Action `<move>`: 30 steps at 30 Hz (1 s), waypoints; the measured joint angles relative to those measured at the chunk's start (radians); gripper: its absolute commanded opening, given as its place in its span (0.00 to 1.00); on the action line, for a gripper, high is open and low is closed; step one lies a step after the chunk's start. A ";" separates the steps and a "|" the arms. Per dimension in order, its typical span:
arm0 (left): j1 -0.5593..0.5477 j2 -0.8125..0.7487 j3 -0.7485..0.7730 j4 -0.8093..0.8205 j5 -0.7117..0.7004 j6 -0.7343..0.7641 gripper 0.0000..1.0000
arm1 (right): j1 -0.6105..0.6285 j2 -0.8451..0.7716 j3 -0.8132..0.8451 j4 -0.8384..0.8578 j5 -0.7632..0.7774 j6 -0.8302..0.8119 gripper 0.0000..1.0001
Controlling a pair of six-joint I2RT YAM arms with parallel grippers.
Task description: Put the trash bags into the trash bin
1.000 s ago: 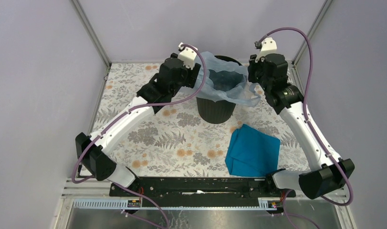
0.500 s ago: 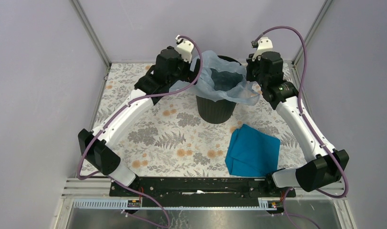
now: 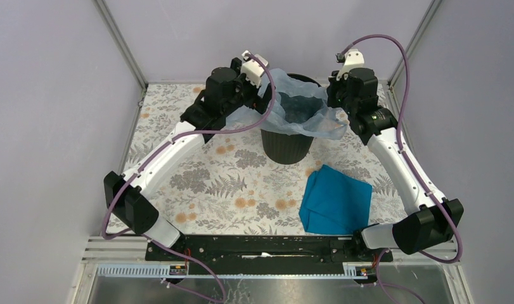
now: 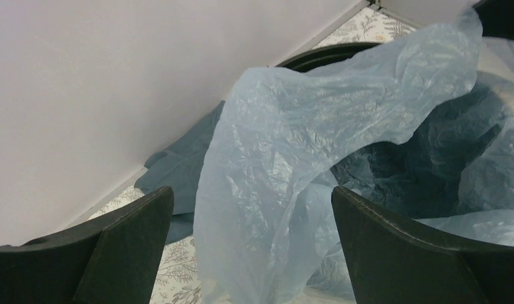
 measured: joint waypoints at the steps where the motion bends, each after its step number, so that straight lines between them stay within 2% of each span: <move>1: 0.000 0.000 -0.011 0.007 0.006 0.010 0.99 | -0.001 0.000 0.000 0.000 -0.002 0.001 0.10; 3: 0.000 0.002 -0.021 0.010 0.012 0.026 0.97 | -0.003 0.000 0.000 0.000 -0.010 0.003 0.10; 6: 0.000 0.014 -0.021 0.035 -0.003 0.034 0.70 | -0.006 0.000 0.000 0.000 -0.016 0.008 0.08; 7: -0.001 0.021 -0.020 0.047 -0.023 0.032 0.65 | -0.009 0.000 0.000 0.001 -0.018 0.011 0.06; 11: 0.010 0.081 0.032 0.054 -0.092 -0.014 0.55 | -0.032 0.004 0.001 0.012 -0.045 0.032 0.00; 15: 0.032 0.148 0.111 0.034 -0.105 -0.057 0.35 | -0.105 0.042 0.029 0.014 -0.139 0.077 0.00; 23: 0.054 0.224 0.206 -0.017 -0.092 -0.095 0.28 | -0.182 0.190 0.166 -0.015 -0.328 0.151 0.00; 30: 0.099 0.337 0.323 -0.058 -0.072 -0.135 0.20 | -0.196 0.302 0.248 -0.039 -0.396 0.198 0.00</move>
